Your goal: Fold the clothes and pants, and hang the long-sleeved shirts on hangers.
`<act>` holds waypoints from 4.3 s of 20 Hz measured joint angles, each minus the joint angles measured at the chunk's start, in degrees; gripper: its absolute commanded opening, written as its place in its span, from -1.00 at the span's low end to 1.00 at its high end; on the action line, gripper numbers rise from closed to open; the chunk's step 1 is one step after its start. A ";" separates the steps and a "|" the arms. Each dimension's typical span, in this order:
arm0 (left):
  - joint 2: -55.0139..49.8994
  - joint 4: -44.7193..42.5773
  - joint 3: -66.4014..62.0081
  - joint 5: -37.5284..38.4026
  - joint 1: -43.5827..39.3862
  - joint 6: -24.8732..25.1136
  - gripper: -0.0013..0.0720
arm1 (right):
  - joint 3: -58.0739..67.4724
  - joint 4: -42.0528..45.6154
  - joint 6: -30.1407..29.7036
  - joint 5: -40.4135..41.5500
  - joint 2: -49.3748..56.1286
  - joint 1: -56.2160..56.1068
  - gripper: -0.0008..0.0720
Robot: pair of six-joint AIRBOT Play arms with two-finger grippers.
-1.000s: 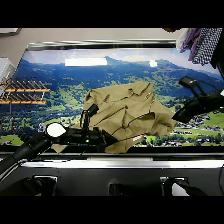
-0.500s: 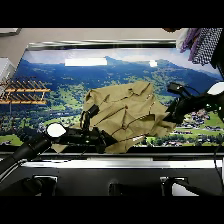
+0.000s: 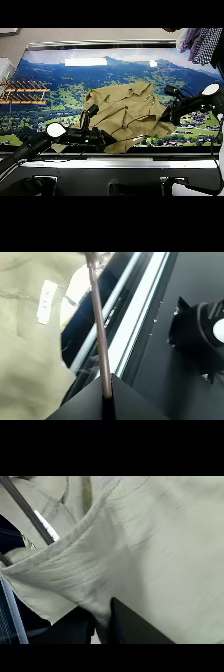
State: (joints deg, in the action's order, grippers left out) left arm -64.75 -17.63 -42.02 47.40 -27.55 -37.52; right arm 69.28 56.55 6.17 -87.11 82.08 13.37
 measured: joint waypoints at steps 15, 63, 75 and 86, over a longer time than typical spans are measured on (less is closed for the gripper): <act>0.02 -2.19 -0.04 -1.95 5.86 -13.35 0.62 | -9.73 -0.55 3.34 -4.94 -18.49 0.02 -0.93; -27.04 -74.73 -32.50 14.03 -18.97 -90.66 -0.91 | -12.98 -3.50 14.82 4.15 -29.05 0.02 -0.92; -25.90 -69.18 -37.68 13.97 -8.81 -84.13 -0.91 | -12.98 1.09 22.49 -4.63 -35.91 0.02 -0.93; -25.86 -68.65 -38.77 15.72 -5.22 -82.68 -0.91 | -12.98 1.53 23.89 -10.91 -42.21 0.02 -0.93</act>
State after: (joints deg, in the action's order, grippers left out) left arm -90.61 -86.28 -80.79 63.11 -32.77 -120.20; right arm 56.29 58.08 30.06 -98.02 39.88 13.39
